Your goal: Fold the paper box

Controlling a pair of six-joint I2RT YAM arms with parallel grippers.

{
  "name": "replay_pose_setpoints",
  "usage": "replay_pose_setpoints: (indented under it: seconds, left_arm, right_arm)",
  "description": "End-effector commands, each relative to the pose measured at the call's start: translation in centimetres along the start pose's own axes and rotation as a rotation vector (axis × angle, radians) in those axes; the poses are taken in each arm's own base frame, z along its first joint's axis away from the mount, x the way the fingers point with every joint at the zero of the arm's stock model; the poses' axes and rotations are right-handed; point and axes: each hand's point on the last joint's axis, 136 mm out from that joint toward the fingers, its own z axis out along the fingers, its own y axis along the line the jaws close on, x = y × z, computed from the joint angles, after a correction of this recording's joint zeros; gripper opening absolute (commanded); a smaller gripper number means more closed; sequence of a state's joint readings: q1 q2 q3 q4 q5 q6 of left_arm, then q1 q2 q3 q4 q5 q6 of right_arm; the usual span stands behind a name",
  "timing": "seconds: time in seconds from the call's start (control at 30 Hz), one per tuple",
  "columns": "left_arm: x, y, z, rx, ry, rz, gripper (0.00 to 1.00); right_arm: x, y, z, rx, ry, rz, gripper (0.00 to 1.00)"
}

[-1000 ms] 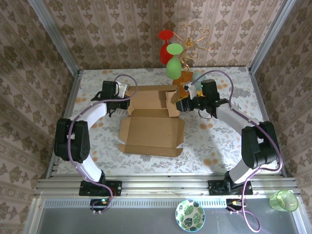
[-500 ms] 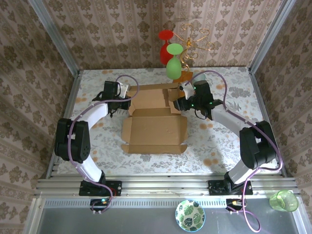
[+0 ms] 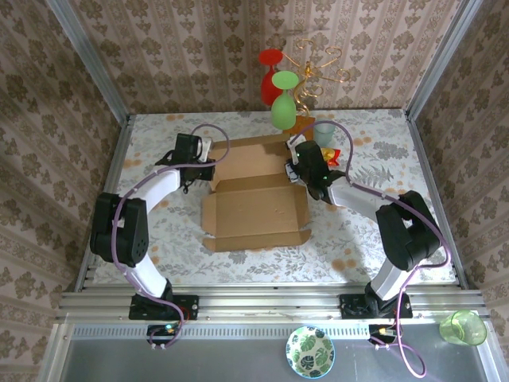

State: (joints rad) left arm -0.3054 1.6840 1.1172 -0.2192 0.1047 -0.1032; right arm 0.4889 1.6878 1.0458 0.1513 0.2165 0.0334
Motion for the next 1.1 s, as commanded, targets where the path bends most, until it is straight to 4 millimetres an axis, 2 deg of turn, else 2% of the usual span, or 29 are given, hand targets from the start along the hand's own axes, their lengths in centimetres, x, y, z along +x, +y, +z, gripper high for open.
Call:
replay_pose_setpoints:
  seconds: [0.0,0.23,0.5,0.63,0.9,1.07]
  left_arm:
    - [-0.7,-3.1,-1.6,0.054,-0.009,0.011,0.00]
    - [0.1,-2.4,-2.7,-0.056,0.021,-0.087,0.00]
    - [0.8,-1.9,-3.1,-0.154,0.062,-0.159,0.00]
    - [1.0,-1.5,-3.5,-0.188,0.067,-0.181,0.00]
    - [1.8,-0.9,-4.0,-0.228,0.096,-0.179,0.00]
    - [2.0,-0.4,-3.9,-0.259,0.094,-0.184,0.00]
  right_arm:
    - [-1.8,2.0,-0.2,0.027,-0.085,0.001,0.02]
    - [-0.5,0.1,-1.0,0.296,-0.018,0.045,0.00]
    - [-0.4,-0.3,-2.9,0.534,0.020,0.024,0.00]
    - [-0.6,-0.6,-3.6,0.556,0.031,0.070,0.00]
    - [0.3,0.1,-4.4,0.472,0.084,0.094,0.00]
    - [0.6,-0.3,-4.8,0.501,0.135,0.125,0.00]
